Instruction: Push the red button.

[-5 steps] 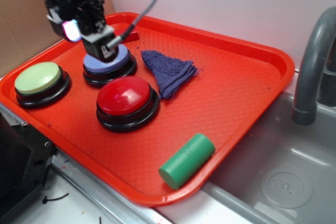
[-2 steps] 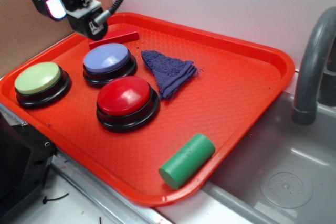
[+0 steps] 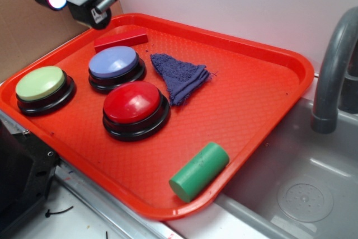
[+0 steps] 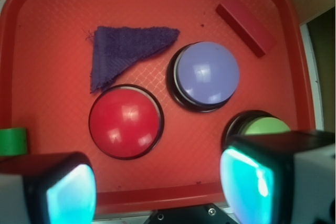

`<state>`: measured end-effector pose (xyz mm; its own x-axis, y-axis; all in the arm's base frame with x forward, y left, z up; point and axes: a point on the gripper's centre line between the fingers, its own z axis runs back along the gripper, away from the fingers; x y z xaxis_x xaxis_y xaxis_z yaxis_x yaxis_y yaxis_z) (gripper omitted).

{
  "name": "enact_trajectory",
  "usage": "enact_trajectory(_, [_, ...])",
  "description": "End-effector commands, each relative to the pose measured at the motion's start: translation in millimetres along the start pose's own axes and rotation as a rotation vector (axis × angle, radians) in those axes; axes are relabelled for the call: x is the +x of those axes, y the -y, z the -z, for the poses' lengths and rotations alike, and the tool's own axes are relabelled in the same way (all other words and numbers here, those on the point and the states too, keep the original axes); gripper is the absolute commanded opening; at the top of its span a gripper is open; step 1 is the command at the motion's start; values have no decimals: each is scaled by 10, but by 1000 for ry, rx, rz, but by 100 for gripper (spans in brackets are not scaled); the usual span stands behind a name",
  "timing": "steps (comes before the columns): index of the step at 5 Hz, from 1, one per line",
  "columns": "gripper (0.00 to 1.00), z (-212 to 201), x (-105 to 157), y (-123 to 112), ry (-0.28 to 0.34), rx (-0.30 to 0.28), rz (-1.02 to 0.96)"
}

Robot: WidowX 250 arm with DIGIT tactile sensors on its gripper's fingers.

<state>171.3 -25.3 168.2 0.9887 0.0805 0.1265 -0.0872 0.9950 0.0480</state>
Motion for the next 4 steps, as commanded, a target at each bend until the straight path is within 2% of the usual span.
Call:
enact_trajectory(1, [100, -274, 93, -31, 77, -2, -45])
enact_trajectory(3, [100, -351, 86, -96, 74, 26, -57])
enact_trajectory(4, [96, -345, 71, -123, 62, 30, -71])
